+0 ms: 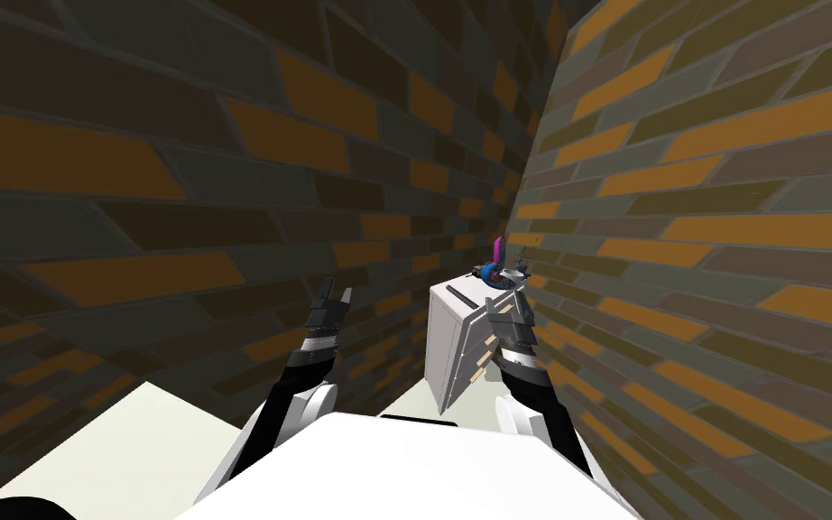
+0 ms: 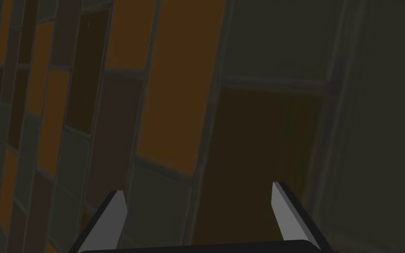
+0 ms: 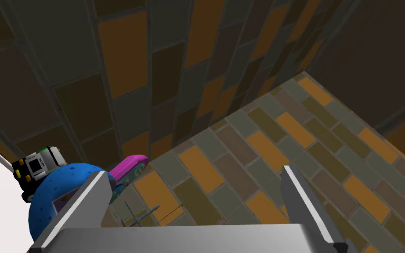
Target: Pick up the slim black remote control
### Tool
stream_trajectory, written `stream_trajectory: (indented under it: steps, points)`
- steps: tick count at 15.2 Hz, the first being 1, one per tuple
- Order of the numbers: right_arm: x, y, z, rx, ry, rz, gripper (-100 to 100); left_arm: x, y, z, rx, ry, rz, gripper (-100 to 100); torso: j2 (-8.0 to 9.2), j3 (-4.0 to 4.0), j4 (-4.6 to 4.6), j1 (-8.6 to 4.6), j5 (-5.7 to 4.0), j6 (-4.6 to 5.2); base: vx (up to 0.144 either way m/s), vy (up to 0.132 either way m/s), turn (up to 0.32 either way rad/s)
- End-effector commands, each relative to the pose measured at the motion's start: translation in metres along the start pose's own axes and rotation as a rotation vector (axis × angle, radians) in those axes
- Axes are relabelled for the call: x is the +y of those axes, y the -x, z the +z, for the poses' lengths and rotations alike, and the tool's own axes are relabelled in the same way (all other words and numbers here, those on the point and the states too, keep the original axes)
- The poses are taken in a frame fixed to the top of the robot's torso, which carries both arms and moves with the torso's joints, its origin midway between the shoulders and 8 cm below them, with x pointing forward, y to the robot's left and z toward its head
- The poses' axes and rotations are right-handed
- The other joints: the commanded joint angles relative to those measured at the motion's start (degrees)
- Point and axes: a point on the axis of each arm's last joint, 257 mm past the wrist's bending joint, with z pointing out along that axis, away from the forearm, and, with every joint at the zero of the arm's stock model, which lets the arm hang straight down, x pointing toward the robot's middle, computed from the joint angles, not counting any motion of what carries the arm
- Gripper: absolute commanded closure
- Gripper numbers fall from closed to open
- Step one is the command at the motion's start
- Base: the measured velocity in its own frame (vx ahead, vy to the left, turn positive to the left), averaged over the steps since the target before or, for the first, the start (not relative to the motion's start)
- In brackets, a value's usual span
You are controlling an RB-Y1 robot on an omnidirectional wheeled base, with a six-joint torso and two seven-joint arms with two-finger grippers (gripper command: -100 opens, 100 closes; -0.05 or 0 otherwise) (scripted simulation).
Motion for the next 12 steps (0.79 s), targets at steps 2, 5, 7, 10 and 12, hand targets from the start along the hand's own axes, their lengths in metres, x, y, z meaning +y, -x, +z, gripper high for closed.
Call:
stream_trajectory:
  steps: [2, 5, 7, 10, 12]
  points:
    - [-0.005, -0.009, -0.002, 0.060, -0.018, -0.004, -100, 0.000, 0.000, 0.000, 0.000, 0.000, 0.000, 0, 0.02, 0.01, 0.00, -0.02, 0.00, -0.01, -0.013, -0.008, 0.034]
    - [-0.008, -0.016, -0.005, 0.107, -0.032, -0.011, -100, 0.000, 0.000, 0.000, 0.000, 0.000, 0.000, 0, 0.09, 0.05, 0.02, -0.10, -0.02, -0.01, -0.025, -0.018, 0.038]
    - [-0.012, -0.022, -0.008, 0.152, -0.047, -0.013, -100, 0.000, 0.000, 0.000, 0.000, 0.000, 0.000, 0, 0.12, 0.07, 0.02, -0.12, -0.03, -0.01, -0.032, -0.022, 0.045]
    - [-0.017, -0.029, -0.012, 0.201, -0.065, -0.015, -100, 0.000, 0.000, 0.000, 0.000, 0.000, 0.000, 0, 0.15, 0.09, 0.03, -0.14, -0.03, 0.00, -0.033, -0.022, 0.042]
    - [-0.022, -0.036, -0.017, 0.250, -0.085, -0.014, -100, 0.000, 0.000, 0.000, 0.000, 0.000, 0.000, 0, 0.14, 0.08, 0.03, -0.10, -0.02, -0.01, -0.031, -0.013, 0.049]
